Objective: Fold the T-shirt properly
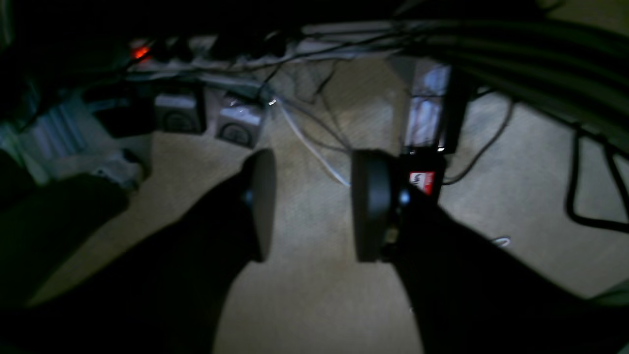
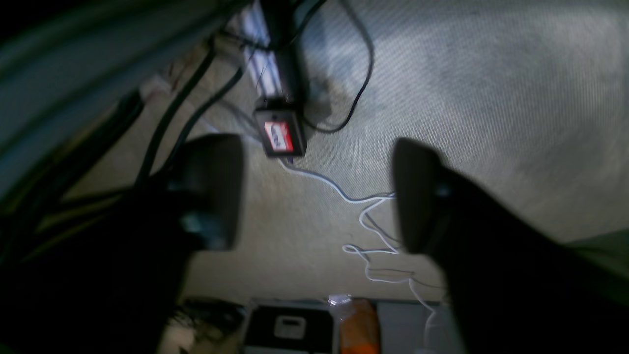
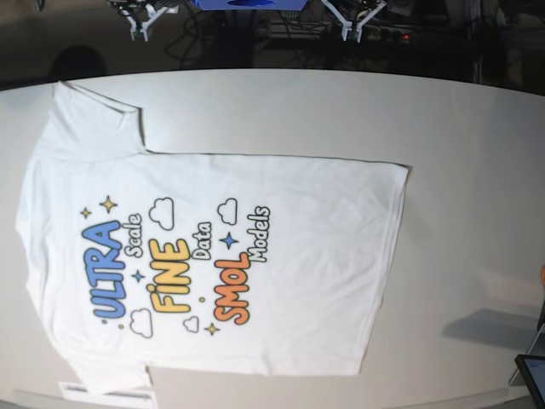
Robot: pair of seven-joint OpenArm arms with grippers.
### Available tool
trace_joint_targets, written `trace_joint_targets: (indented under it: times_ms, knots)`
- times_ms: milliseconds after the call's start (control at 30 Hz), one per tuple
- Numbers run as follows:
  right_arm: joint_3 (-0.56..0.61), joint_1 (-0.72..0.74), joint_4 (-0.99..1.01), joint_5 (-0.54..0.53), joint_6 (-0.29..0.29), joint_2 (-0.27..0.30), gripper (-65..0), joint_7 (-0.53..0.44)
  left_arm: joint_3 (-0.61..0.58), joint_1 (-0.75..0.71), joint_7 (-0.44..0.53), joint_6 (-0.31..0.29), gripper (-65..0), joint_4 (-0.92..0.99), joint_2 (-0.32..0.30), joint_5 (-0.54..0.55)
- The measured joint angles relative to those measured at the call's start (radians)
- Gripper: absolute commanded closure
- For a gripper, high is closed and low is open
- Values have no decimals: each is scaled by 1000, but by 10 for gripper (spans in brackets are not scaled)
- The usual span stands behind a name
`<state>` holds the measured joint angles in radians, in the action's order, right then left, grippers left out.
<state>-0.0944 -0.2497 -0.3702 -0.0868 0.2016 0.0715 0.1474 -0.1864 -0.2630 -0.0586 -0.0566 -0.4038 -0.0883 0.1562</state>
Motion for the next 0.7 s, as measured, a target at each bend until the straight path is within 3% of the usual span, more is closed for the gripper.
trace_joint_targets:
  times_ms: [33,67,100,200,300,333,400,467,533,600,700]
  knots:
    - [16,-2,0,-1,0,-2,-170,2,2,0,-1,0,0,10,4,0]
    - [21,-3,0,-3,0,-5,-64,3,3,-1,-1,0,0,16,6,-2]
    - [21,-5,0,-2,0,-9,0,4,3,-1,-6,0,0,23,6,1]
    - [21,-3,0,-3,-1,-9,-52,3,3,5,-8,0,0,36,2,-1]
    - [21,-3,0,-4,-3,-11,-62,-1,3,16,-4,3,-2,37,2,-1]
    - [21,-3,0,-4,-3,-12,-75,-1,3,17,-4,3,-30,37,2,-1]
    - [21,-3,0,-3,-4,-15,-174,1,2,16,-5,3,-126,37,2,0]
    - [21,-3,0,-4,-4,-17,-354,3,2,10,-5,3,-228,38,2,-1]
    - [21,-3,0,1,-4,-17,-512,2,-2,7,-9,3,-265,39,1,-1]
    - [23,-3,0,0,-4,-17,-563,3,-4,8,-8,3,-265,39,2,-1]
    - [23,-5,0,0,-4,-17,-540,3,-3,8,-8,3,-264,37,2,-1]
